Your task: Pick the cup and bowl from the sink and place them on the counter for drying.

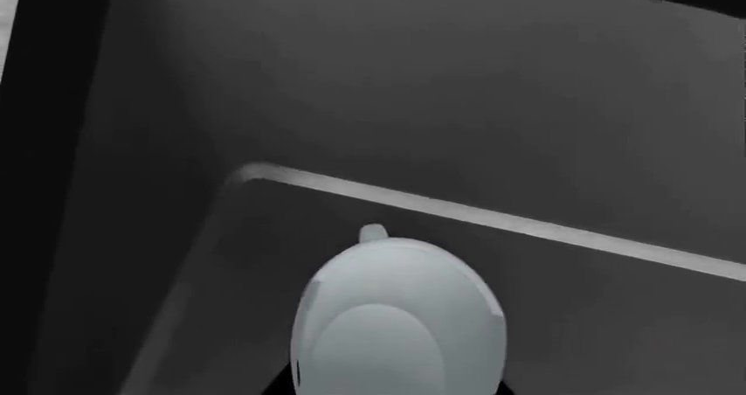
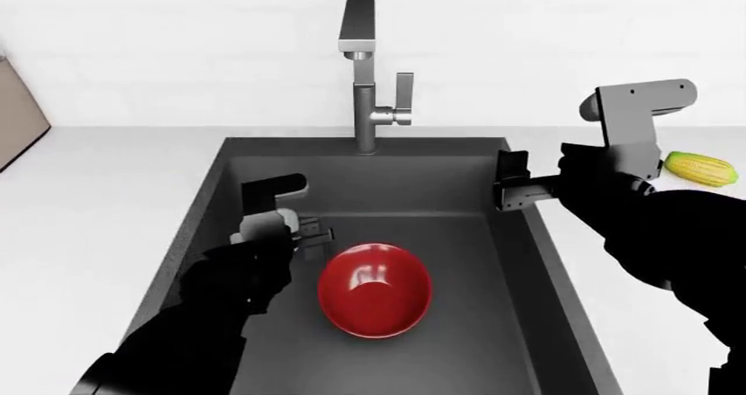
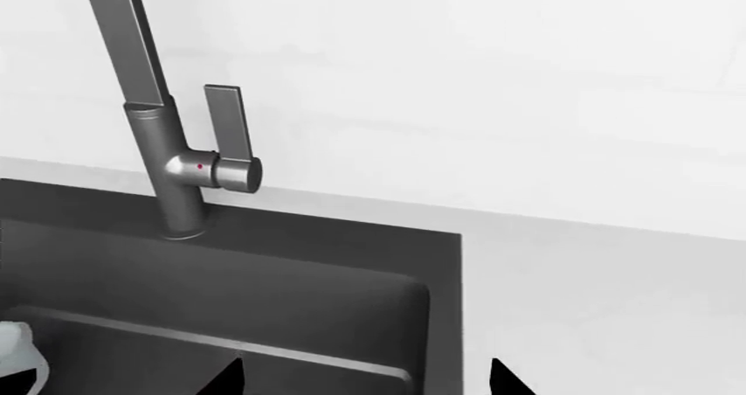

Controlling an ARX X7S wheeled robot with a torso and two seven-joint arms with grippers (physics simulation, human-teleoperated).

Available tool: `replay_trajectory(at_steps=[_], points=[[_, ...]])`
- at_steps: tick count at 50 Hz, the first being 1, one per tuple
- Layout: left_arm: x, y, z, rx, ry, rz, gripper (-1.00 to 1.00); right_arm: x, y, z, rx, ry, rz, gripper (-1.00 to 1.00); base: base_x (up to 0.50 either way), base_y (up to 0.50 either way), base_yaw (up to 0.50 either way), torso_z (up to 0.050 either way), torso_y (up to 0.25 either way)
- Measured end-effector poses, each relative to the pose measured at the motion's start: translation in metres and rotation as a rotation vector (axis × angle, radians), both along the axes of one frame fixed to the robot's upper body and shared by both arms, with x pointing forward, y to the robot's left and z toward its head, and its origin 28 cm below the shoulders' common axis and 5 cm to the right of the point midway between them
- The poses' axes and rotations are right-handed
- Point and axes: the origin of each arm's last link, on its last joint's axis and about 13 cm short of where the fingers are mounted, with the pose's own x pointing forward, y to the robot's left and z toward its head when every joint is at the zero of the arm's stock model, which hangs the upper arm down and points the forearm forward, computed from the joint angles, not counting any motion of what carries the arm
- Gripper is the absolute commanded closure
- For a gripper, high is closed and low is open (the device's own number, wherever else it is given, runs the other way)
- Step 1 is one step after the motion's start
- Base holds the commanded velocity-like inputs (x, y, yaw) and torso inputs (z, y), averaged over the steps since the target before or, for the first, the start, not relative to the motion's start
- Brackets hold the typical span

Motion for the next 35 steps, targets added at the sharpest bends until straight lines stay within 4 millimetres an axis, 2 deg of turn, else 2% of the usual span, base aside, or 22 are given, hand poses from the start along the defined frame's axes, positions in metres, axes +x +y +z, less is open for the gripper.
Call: replay_trajectory(at_steps=[12,27,35], points=[[0.006,-0.003,0.018,0.008,-0.058,-0.02,1.0,0.0,0.0,0.0,0.002,-0.001,-0.001,-1.0,0.0,0.0,0.0,0.0,0.0],[-0.003,-0.008,0.062,0.06,-0.129,-0.095,1.0,-0.001,-0.001,0.002,0.008,-0.01,-0.001,-1.0,0.0,0.0,0.0,0.0,0.0],[-0.013,-0.002,0.09,0.106,-0.153,-0.15,1.0,-0.002,-0.001,0.005,0.01,-0.011,0.006,-1.0,0.0,0.0,0.0,0.0,0.0]])
